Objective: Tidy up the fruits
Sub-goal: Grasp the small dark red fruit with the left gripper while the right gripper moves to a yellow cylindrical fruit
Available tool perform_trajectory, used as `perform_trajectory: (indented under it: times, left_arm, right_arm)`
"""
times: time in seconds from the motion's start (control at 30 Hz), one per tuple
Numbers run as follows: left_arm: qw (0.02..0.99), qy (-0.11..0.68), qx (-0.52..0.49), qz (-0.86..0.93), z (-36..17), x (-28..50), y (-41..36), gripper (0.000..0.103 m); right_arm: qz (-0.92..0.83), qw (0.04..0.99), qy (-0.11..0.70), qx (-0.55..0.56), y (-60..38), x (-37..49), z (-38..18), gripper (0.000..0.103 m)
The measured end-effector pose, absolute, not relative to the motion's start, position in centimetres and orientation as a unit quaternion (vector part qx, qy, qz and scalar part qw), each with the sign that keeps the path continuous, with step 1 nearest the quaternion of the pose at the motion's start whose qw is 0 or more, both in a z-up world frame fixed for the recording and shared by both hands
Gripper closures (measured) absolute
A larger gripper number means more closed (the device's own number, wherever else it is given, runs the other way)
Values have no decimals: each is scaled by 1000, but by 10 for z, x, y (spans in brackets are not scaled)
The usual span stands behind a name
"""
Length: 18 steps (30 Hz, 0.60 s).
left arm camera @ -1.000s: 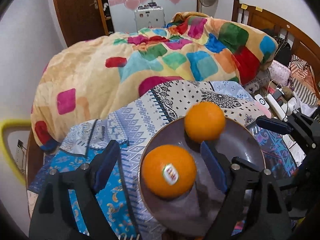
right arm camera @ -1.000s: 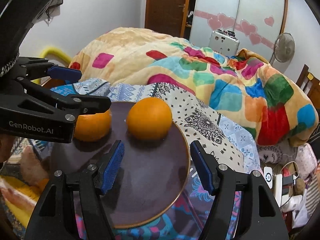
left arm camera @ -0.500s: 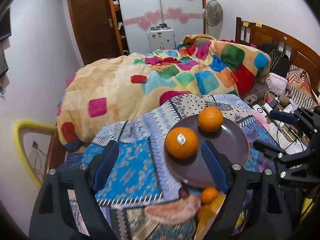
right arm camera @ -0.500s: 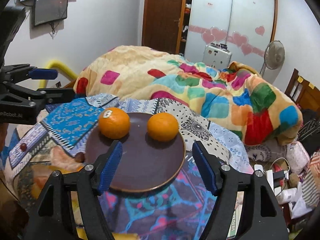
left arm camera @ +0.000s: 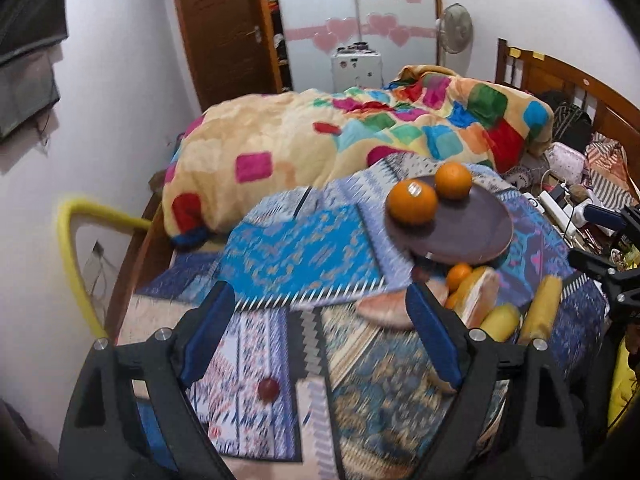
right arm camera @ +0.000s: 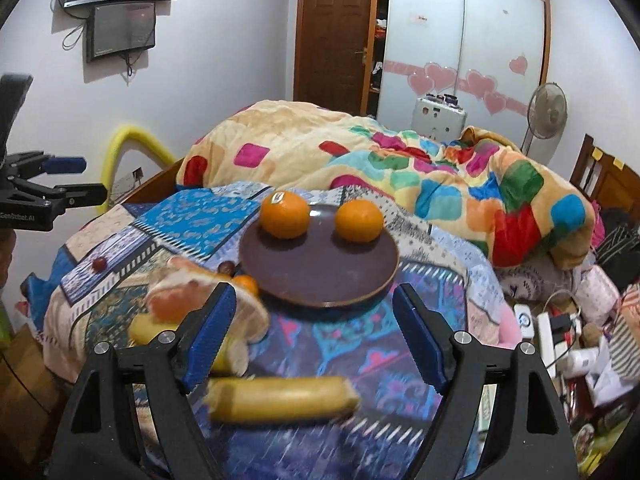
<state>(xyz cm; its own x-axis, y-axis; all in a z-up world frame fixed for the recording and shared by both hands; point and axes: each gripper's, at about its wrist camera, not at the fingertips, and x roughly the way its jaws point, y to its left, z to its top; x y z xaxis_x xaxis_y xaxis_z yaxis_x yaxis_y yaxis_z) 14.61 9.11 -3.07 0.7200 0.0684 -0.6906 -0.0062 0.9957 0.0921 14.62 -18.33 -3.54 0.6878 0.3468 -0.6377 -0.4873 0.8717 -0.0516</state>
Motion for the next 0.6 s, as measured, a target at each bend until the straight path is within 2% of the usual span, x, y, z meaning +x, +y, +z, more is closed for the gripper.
perform_trajectory:
  times: [0.1,0.2,0.3,0.4,0.53,0.6]
  left_arm:
    - [924,380,23,32,-45,132,108,15]
    - [918,395,6,45,-66,123,126,15]
    - [910,410,-4,60,-92,115,146,16]
    - [905,419,-8,67,-106,110,157,24]
    - [900,433,-7,59,-124,105,165,34]
    - [898,437,-4,53,-132,105,164,35]
  right_arm:
    - [232,912,325,-97,-186,135,-40,25]
    - [230,912,330,-85,-186,125,-51,19]
    - [222,913,333,-79,-186,116,-63,17]
    - [214,913,338,-85,-180,108,-78,12]
    - [209,910,341,-106,-167,101,-90,12]
    - [204,909,344,-116,-162,102,-95,12]
